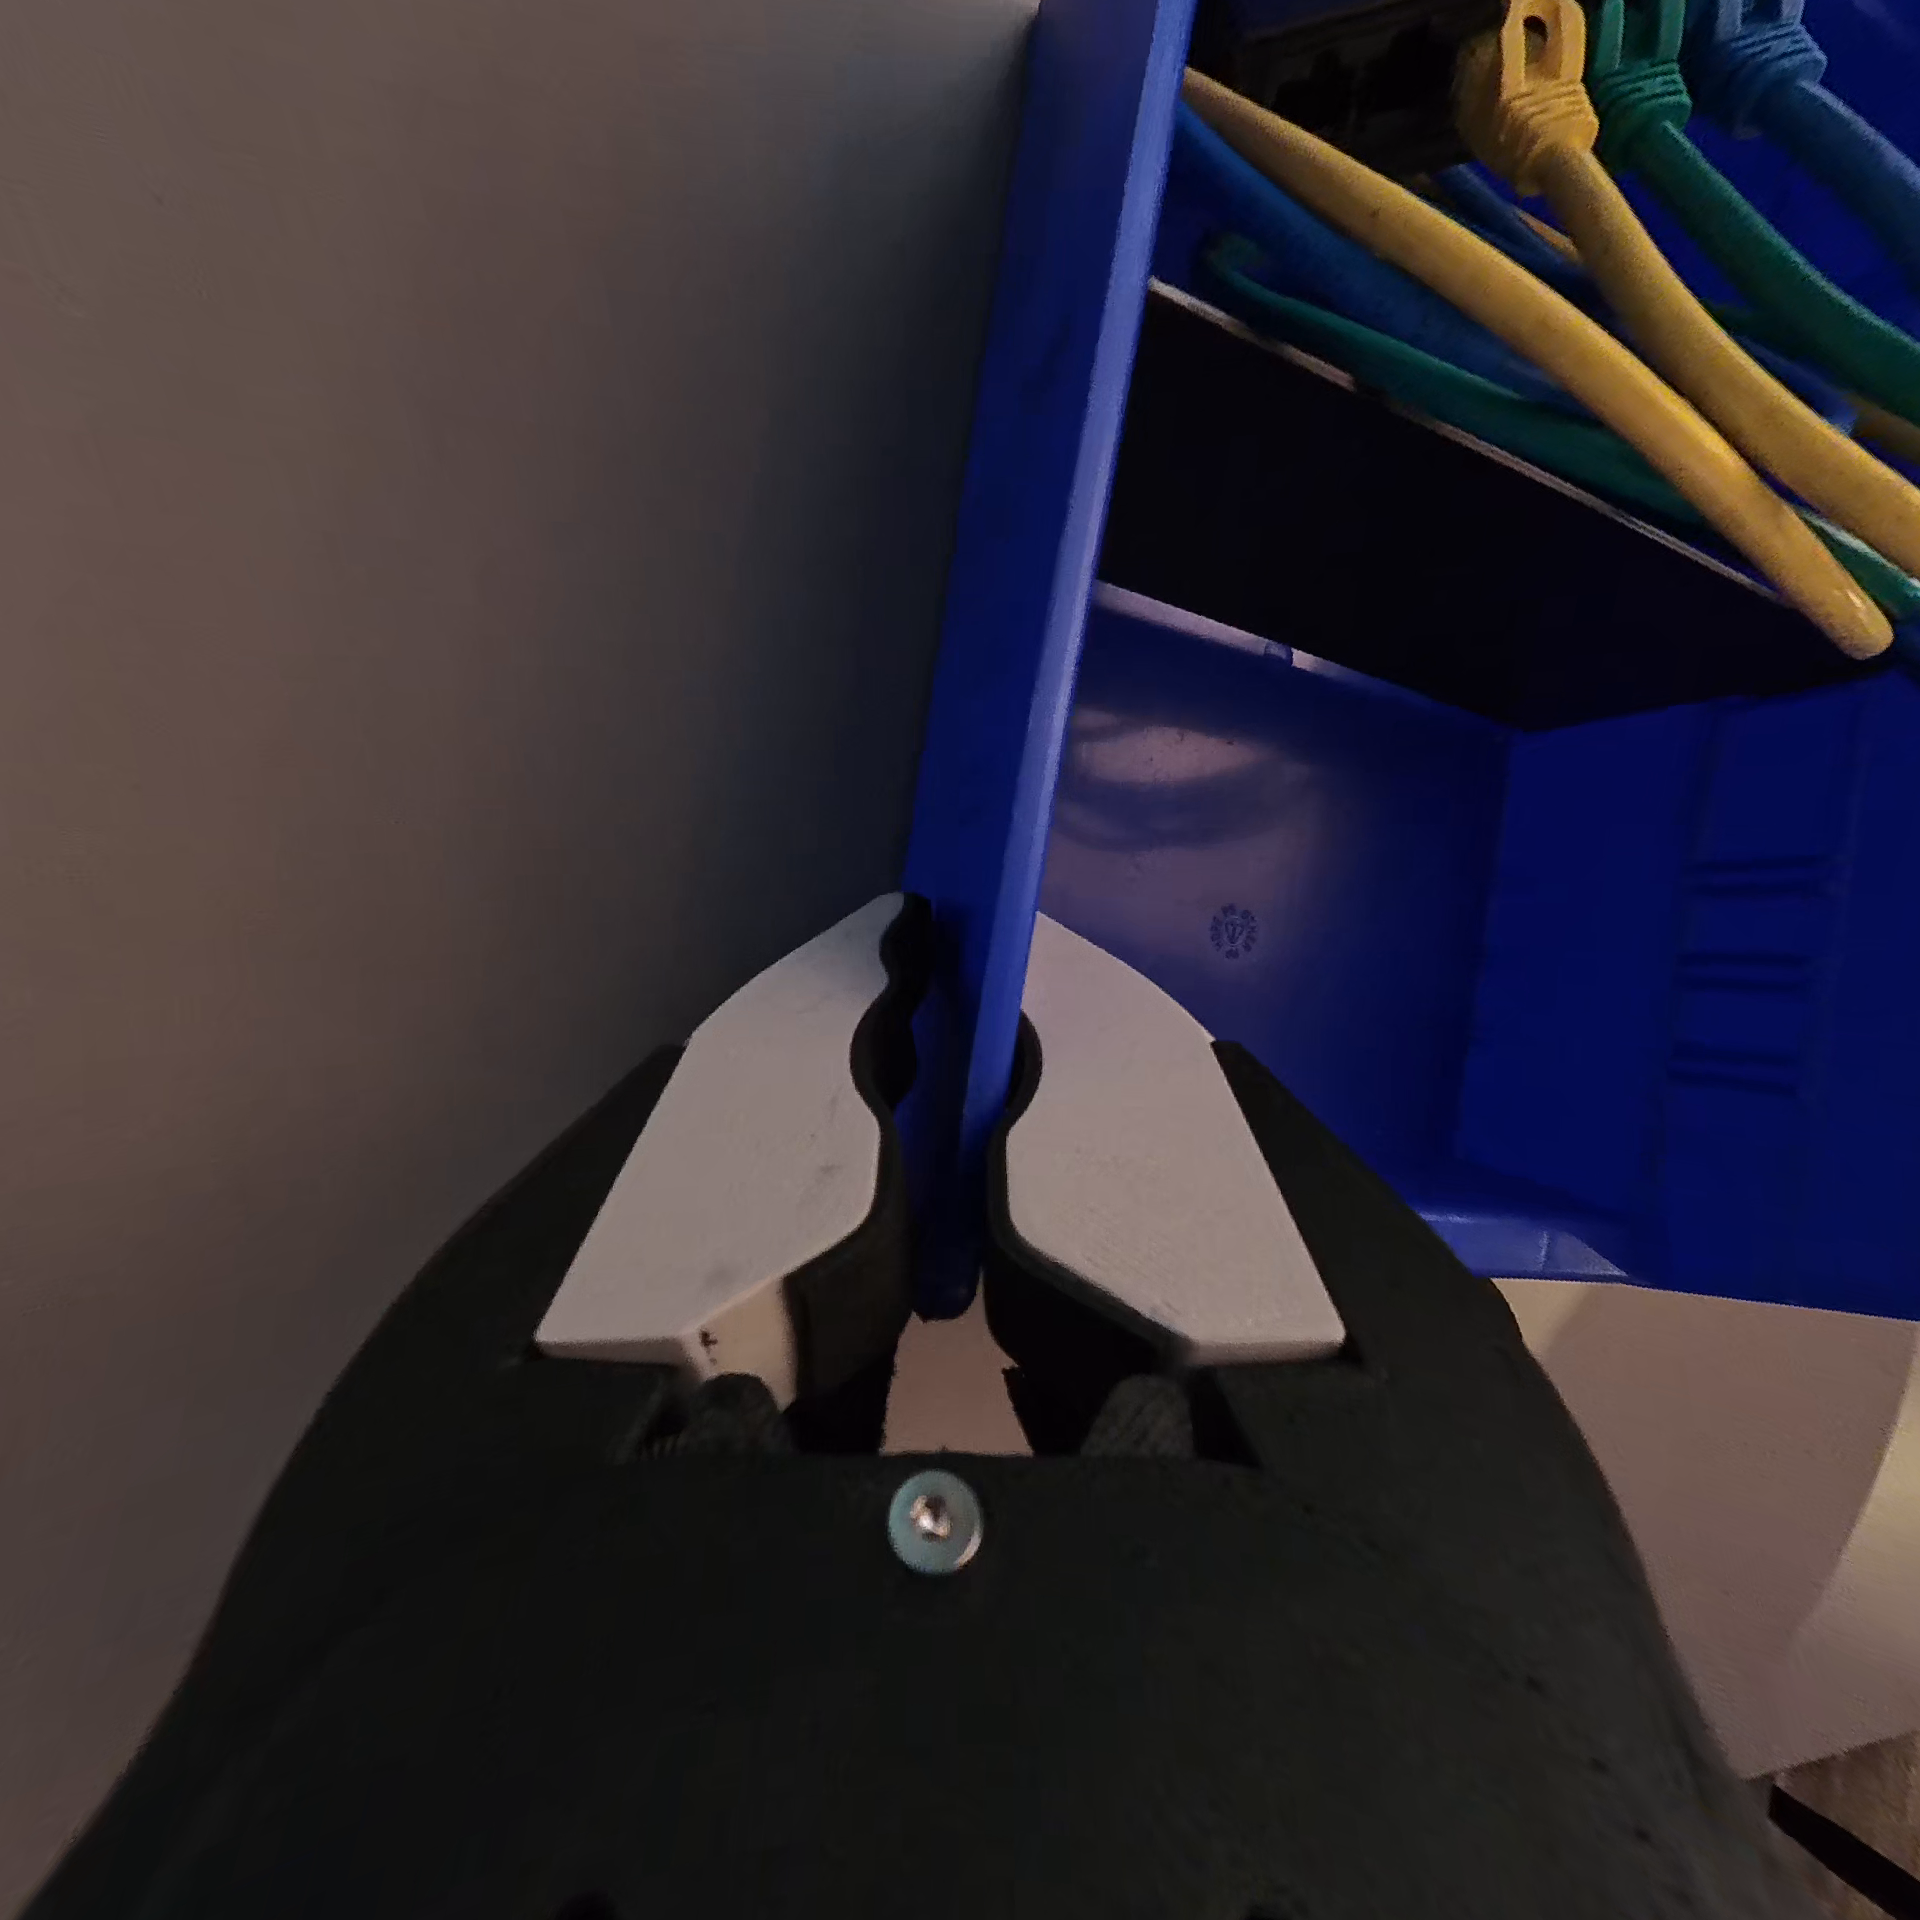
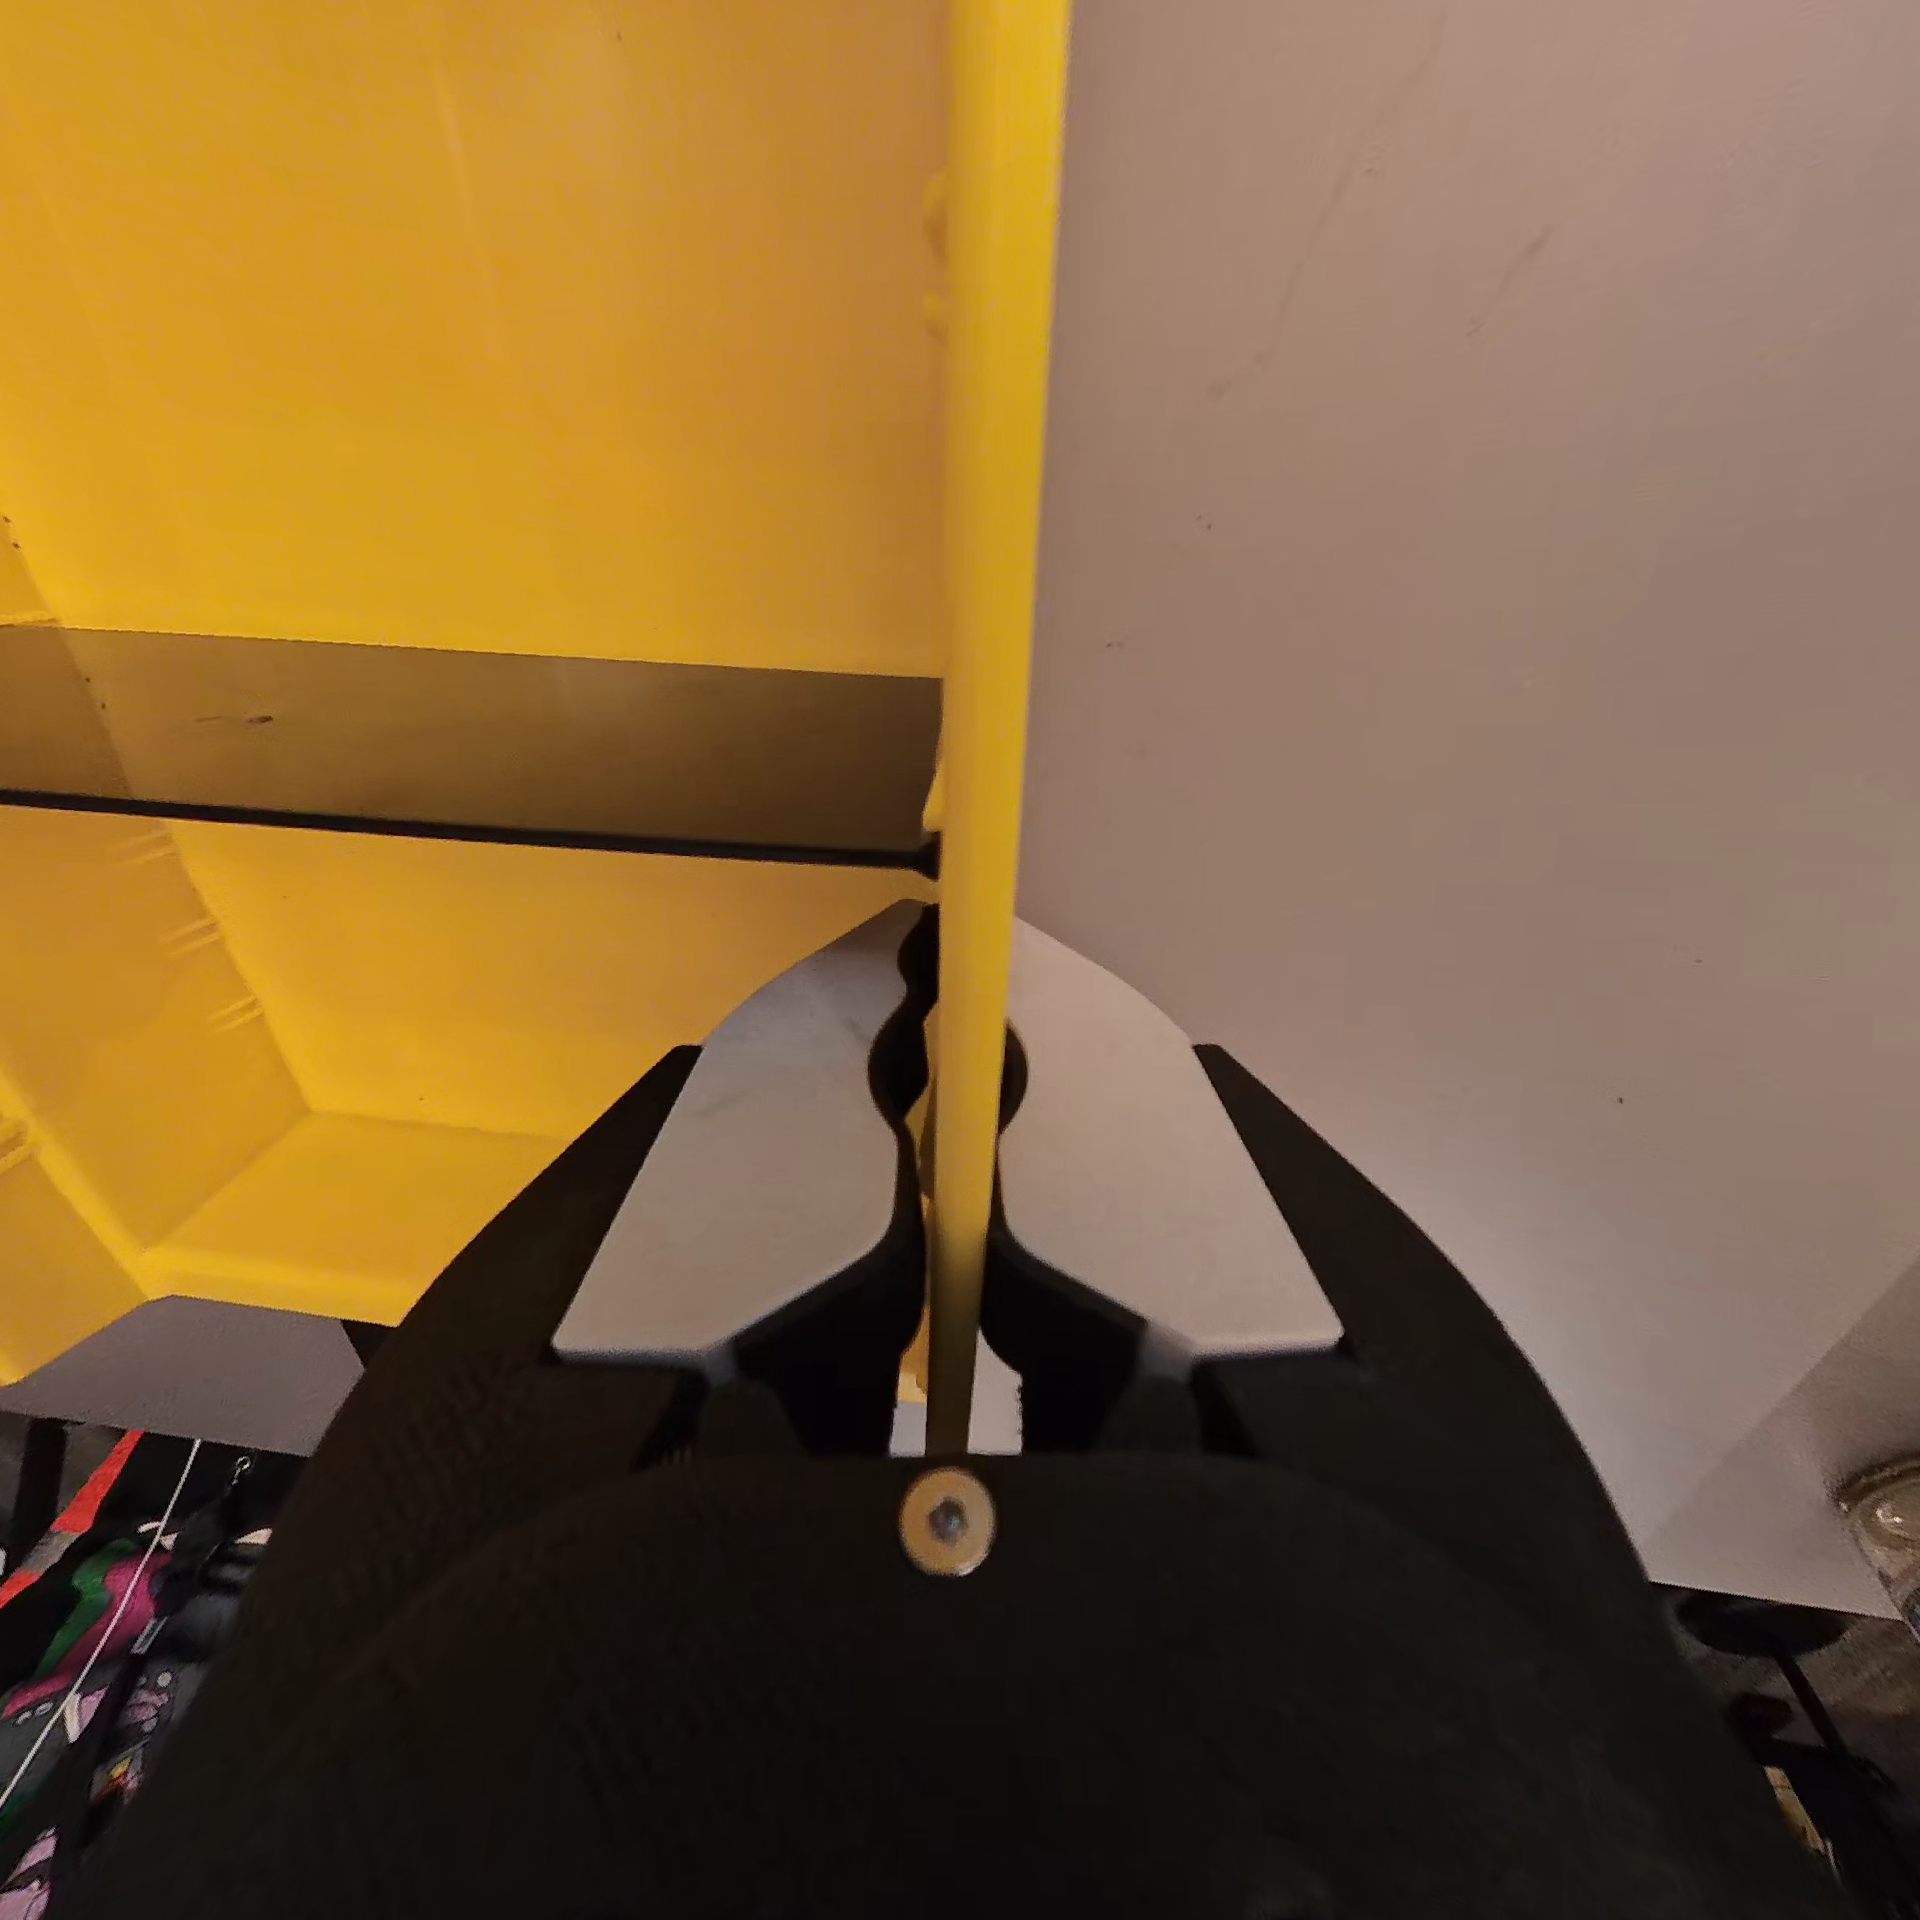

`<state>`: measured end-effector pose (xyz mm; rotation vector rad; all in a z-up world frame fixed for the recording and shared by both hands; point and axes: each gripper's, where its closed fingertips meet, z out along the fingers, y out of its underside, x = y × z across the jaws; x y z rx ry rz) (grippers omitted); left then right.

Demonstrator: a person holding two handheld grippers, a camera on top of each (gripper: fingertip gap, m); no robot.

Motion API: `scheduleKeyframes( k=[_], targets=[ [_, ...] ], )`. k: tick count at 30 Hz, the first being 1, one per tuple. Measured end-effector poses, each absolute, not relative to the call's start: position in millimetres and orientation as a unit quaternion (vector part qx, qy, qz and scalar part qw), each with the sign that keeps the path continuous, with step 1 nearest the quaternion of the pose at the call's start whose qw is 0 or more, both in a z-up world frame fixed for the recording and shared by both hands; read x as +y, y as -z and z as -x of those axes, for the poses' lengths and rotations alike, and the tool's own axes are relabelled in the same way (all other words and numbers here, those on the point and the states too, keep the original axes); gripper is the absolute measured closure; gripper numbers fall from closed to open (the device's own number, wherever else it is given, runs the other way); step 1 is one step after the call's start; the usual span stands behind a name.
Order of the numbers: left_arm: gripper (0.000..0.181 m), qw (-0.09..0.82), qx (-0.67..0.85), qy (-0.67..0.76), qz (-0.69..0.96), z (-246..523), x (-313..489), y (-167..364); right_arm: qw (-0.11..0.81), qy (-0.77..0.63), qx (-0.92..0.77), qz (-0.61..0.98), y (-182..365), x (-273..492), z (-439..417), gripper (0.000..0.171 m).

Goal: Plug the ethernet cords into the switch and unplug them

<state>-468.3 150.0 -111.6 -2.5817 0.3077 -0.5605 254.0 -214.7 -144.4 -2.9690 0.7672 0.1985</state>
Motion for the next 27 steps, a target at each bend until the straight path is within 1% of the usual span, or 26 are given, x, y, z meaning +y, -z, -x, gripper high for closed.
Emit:
scheduleKeyframes(
  k=[5,7,9,11,13,14,15,16,17,20,21,23,24,25,27],
  targets=[
    [0.173,0.248,0.108,0.199,0.942,471.2,155.2,111.4,0.04,-0.064,0.245,0.966,144.4,-214.4,-253.9,0.166],
    [0.173,0.251,0.138,0.188,0.939,471.2,155.6,111.5,0.041,-0.063,0.246,0.966,144.5,-214.6,-253.9,0.165],
    [0.166,0.254,0.17,0.178,0.935,472.4,156.3,111.7,0.04,-0.052,0.243,0.968,144.6,-215.6,-255.3,0.163],
    [0.158,0.252,0.167,0.194,0.933,471.2,156.6,110.8,0.039,-0.035,0.238,0.97,144.2,-216.5,-257.5,0.159],
    [0.151,0.258,0.162,0.233,0.924,466.1,156.2,106.2,0.048,-0.023,0.233,0.971,142.5,-215.4,-258.7,0.152],
    [0.148,0.269,0.163,0.259,0.913,462.6,156.5,101.3,0.057,-0.02,0.231,0.971,140.6,-214.0,-259.2,0.143],
    [0.144,0.281,0.166,0.283,0.902,460.4,156.6,95.4,0.069,-0.017,0.229,0.971,137.4,-212.3,-259.6,0.137],
    [0.133,0.294,0.171,0.298,0.892,460.4,156.6,89.5,0.08,-0.013,0.224,0.971,133.0,-211.3,-260.6,0.134],
    [0.126,0.312,0.183,0.303,0.882,462.2,157.2,83.1,0.092,-0.005,0.215,0.972,127.2,-210.5,-262.3,0.127],
    [0.108,0.415,0.264,0.228,0.84,473.8,163.5,58.5,0.11,0.041,0.168,0.979,103.3,-216.1,-270.4,0.112],
    [0.108,0.445,0.308,0.19,0.819,473.1,161.6,49.8,0.121,0.056,0.153,0.979,91.8,-217.2,-273.0,0.11],
    [0.101,0.496,0.407,0.116,0.758,458.4,152.4,34.1,0.166,0.06,0.133,0.975,64.3,-210.1,-269.7,0.108],
    [0.099,0.519,0.452,0.075,0.722,447.0,147.4,27.9,0.207,0.053,0.125,0.969,46.7,-199.8,-263.6,0.107],
    [0.1,0.535,0.496,0.034,0.683,433.2,142.6,23.4,0.258,0.045,0.114,0.958,26.1,-186.0,-254.7,0.107],
    [0.101,0.534,0.568,-0.013,0.626,400.4,134.5,22.0,0.382,0.017,0.07,0.922,-22.9,-154.0,-223.0,0.107]
  ],
)
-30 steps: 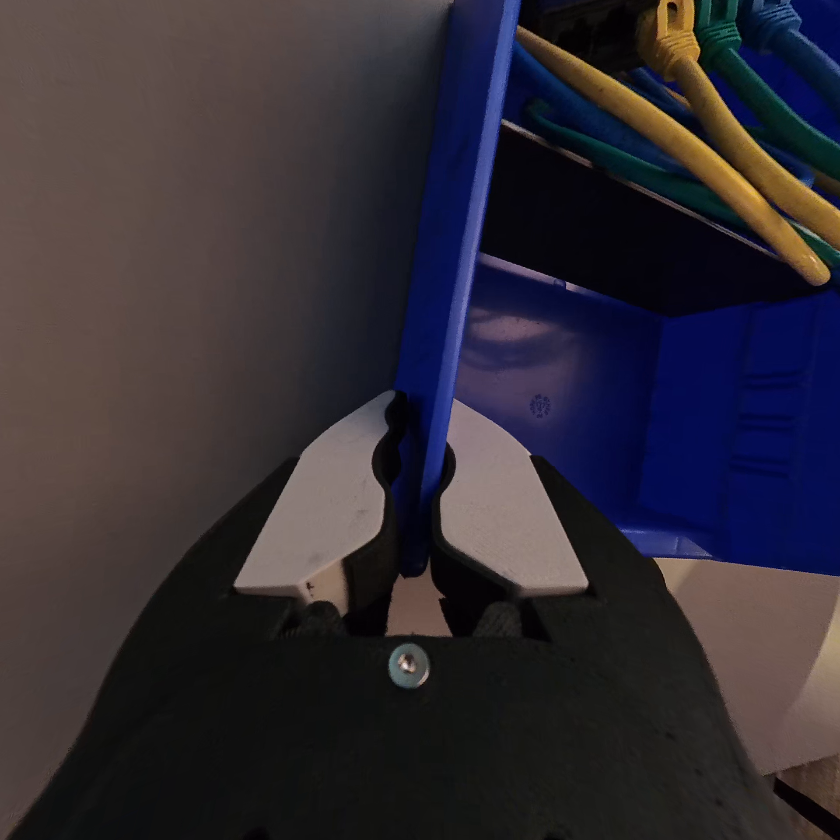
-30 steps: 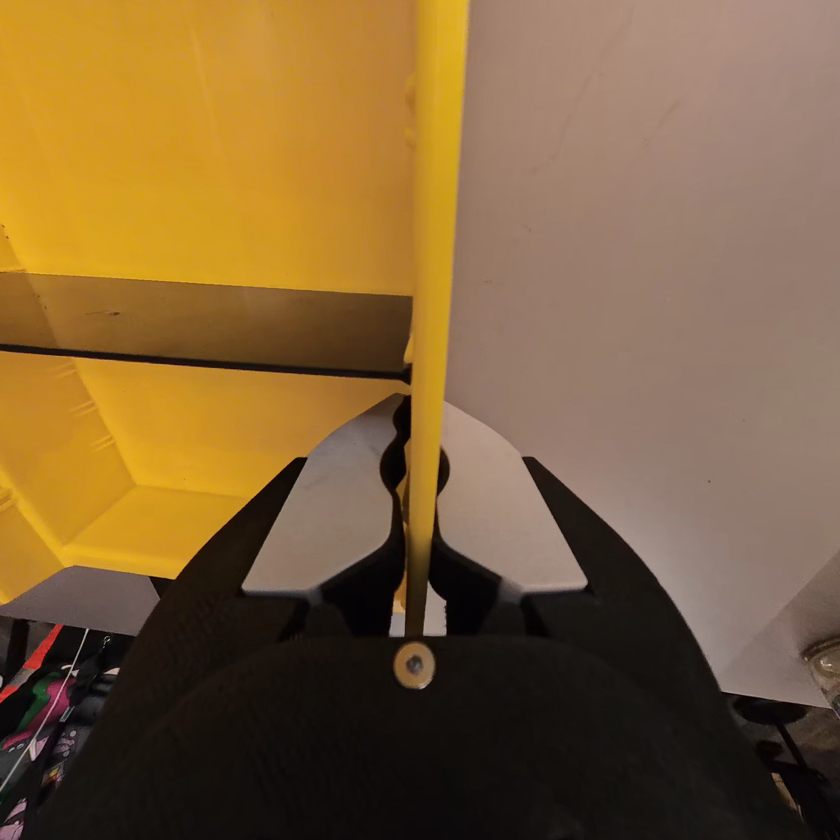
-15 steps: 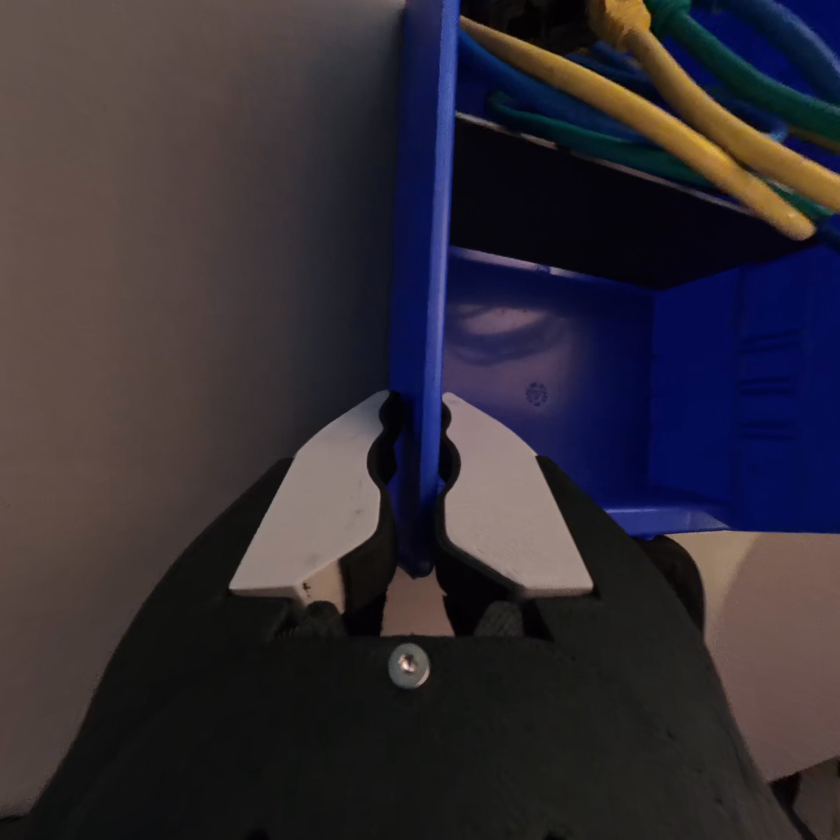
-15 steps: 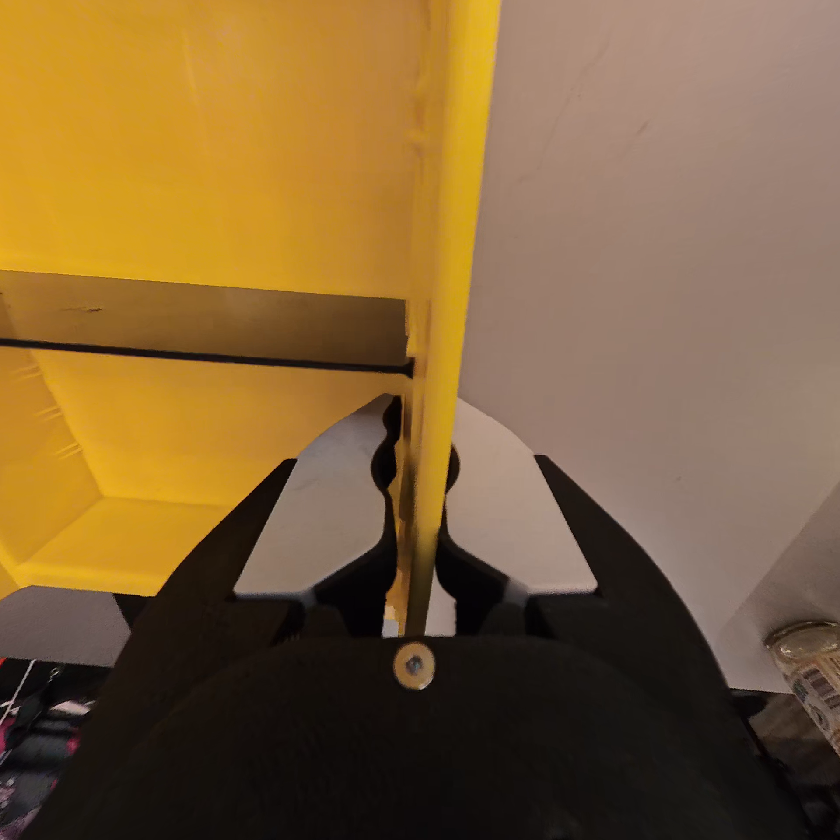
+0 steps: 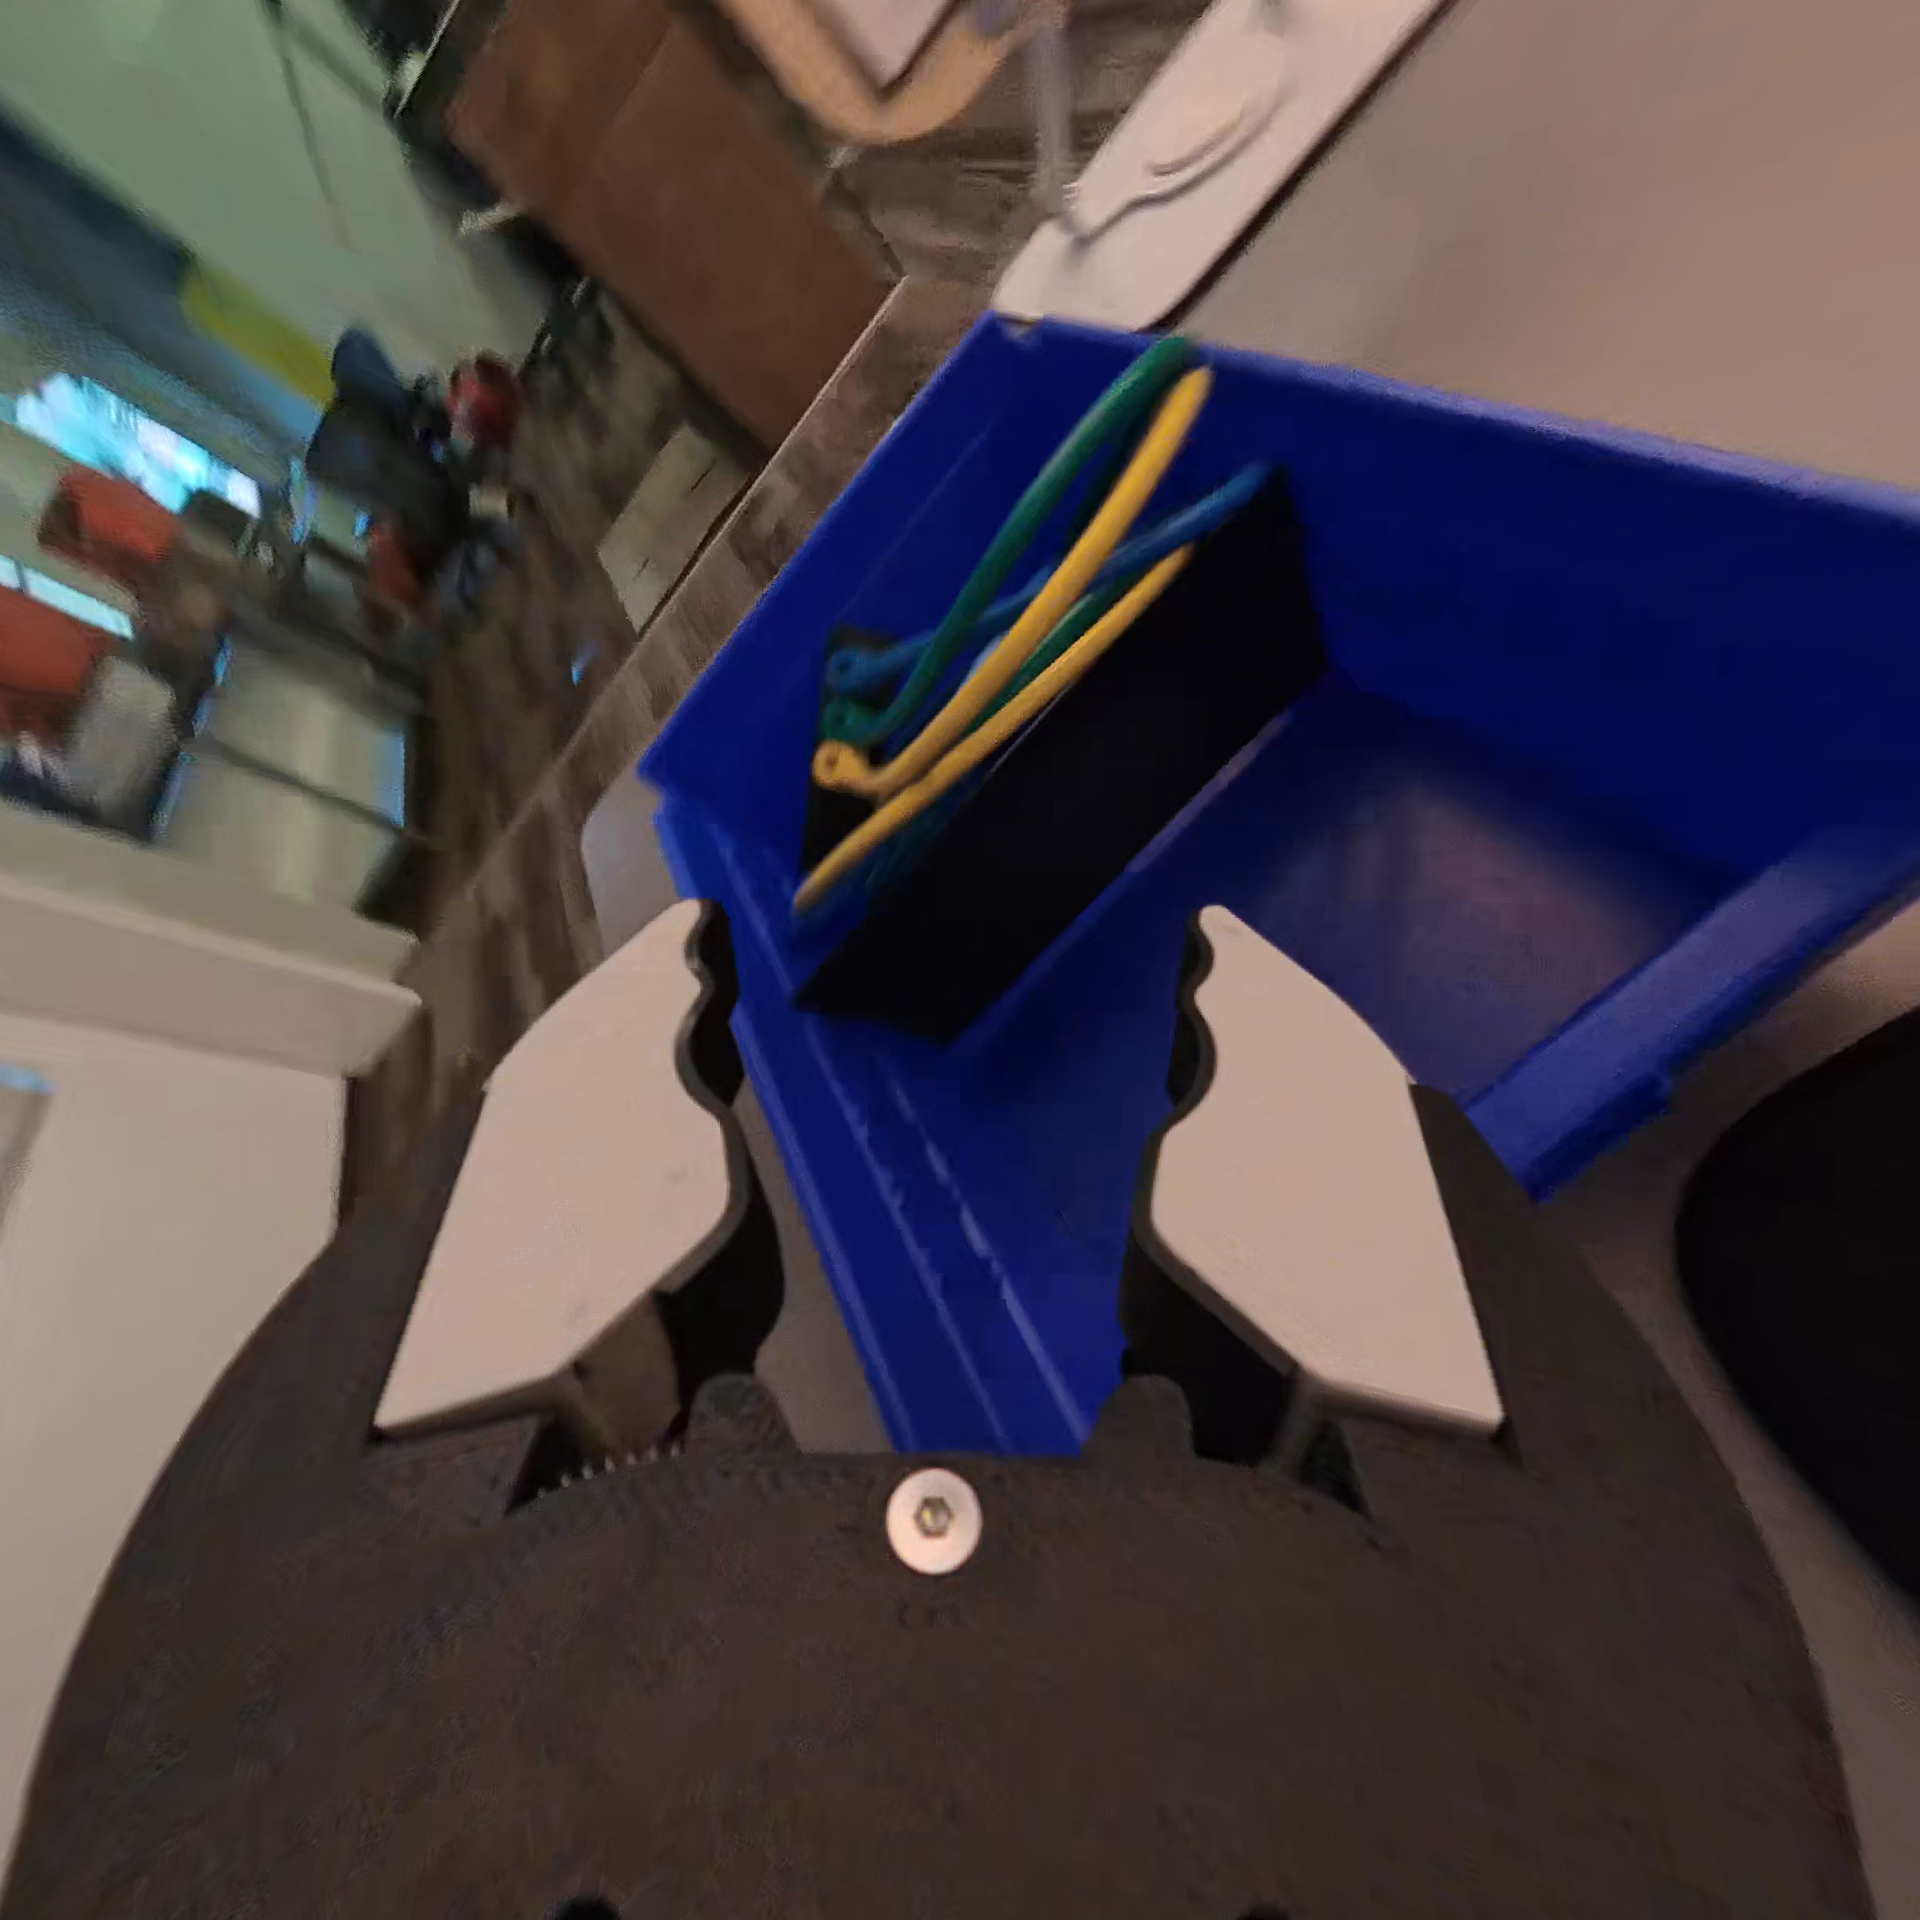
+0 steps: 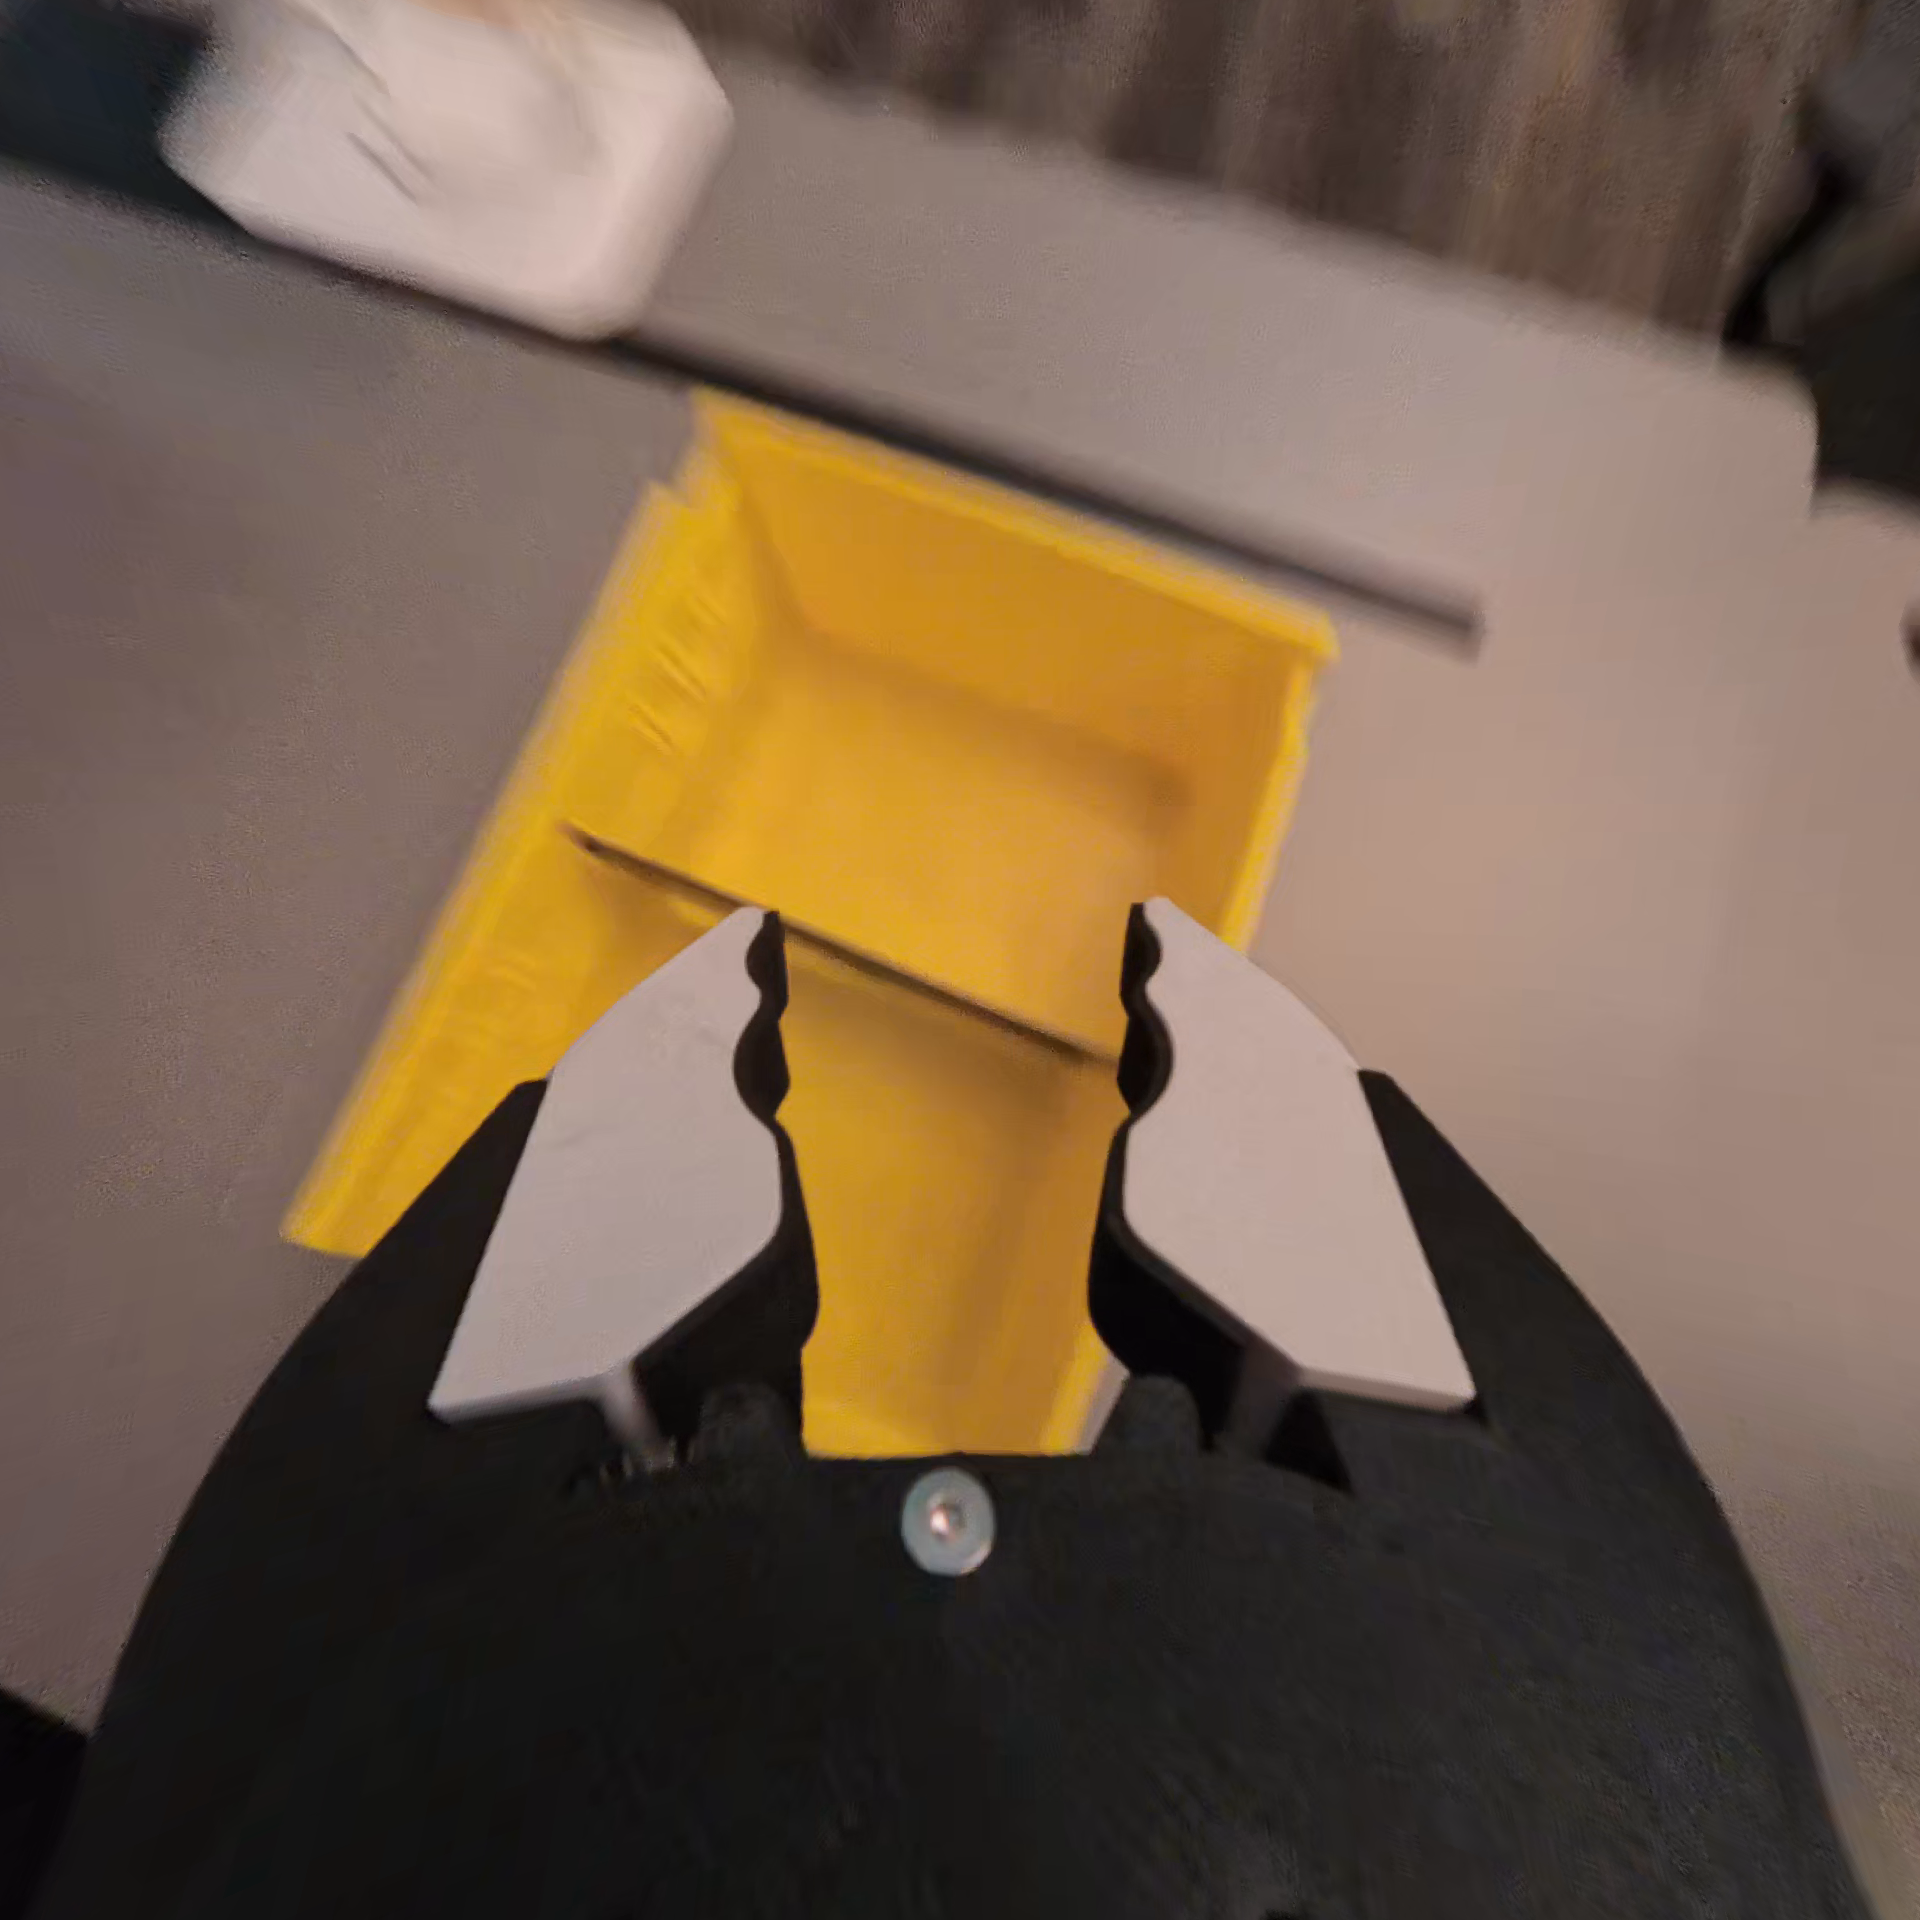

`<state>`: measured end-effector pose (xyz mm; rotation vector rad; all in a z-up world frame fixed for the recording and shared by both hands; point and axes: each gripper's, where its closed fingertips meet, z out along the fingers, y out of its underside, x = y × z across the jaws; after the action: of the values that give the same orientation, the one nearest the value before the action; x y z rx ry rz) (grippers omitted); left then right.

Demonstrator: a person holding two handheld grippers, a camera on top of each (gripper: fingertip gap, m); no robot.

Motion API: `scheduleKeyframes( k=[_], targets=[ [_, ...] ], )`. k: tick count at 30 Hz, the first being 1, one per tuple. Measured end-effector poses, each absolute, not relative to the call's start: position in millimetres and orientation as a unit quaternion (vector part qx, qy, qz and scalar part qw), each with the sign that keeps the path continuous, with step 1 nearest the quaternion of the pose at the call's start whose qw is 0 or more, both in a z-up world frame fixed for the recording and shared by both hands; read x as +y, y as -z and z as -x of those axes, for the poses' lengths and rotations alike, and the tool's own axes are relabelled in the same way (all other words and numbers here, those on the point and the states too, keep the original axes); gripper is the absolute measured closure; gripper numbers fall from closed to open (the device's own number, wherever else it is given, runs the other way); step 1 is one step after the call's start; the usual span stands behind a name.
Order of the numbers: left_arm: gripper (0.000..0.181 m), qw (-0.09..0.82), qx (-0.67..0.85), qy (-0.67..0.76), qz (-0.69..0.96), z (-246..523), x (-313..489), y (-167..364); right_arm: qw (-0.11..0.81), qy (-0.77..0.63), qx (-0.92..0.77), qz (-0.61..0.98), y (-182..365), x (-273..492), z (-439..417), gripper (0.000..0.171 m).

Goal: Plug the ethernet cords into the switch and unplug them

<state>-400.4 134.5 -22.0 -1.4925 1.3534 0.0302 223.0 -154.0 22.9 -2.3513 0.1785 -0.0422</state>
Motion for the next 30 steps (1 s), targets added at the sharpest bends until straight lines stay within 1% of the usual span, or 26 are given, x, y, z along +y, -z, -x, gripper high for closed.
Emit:
scheduleKeyframes(
  k=[2,4,6,7,8,10,12,14,15,18,20,26,30],
  targets=[
    [0.101,0.517,0.615,-0.029,0.595,372.8,136.9,25.0,0.501,-0.01,0.024,0.865,-76.5,-129.9,-184.8,0.108],
    [0.104,0.5,0.644,-0.045,0.578,356.8,153.0,28.9,0.592,-0.023,-0.015,0.805,-124.5,-118.6,-149.3,0.109],
    [0.104,0.468,0.672,-0.05,0.572,349.9,169.8,38.9,0.661,-0.045,-0.051,0.747,-162.5,-115.8,-115.4,0.112],
    [0.111,0.454,0.685,-0.06,0.567,348.4,177.5,43.0,0.686,-0.056,-0.065,0.722,-176.6,-116.0,-101.4,0.115],
    [0.111,0.445,0.697,-0.066,0.558,345.2,182.3,45.4,0.702,-0.067,-0.08,0.704,-186.0,-116.3,-89.1,0.119],
    [0.118,0.434,0.719,-0.07,0.538,335.1,185.4,47.8,0.705,-0.094,-0.107,0.694,-189.5,-114.9,-68.8,0.129],
    [0.126,0.415,0.744,-0.08,0.517,326.6,185.4,53.6,0.69,-0.127,-0.129,0.701,-179.2,-111.5,-53.5,0.133],
    [0.156,0.379,0.775,-0.09,0.498,324.0,181.3,62.0,0.683,-0.157,-0.135,0.701,-163.6,-107.2,-44.5,0.138],
    [0.163,0.371,0.782,-0.098,0.491,323.1,180.9,62.0,0.681,-0.167,-0.144,0.699,-156.2,-103.9,-41.8,0.142],
    [0.169,0.357,0.786,-0.112,0.492,322.6,184.3,51.5,0.65,-0.191,-0.129,0.724,-140.9,-89.7,-46.0,0.147],
    [0.17,0.361,0.771,-0.109,0.513,320.8,191.5,34.8,0.65,-0.205,-0.133,0.72,-138.7,-85.2,-43.9,0.15],
    [0.171,0.405,0.71,-0.076,0.571,307.8,209.3,-38.2,0.622,-0.204,-0.15,0.74,-120.5,-72.6,-33.9,0.15],
    [0.171,0.43,0.698,-0.076,0.567,294.4,196.5,-90.1,0.618,-0.204,-0.162,0.742,-118.4,-69.3,-26.0,0.151]
  ],
)
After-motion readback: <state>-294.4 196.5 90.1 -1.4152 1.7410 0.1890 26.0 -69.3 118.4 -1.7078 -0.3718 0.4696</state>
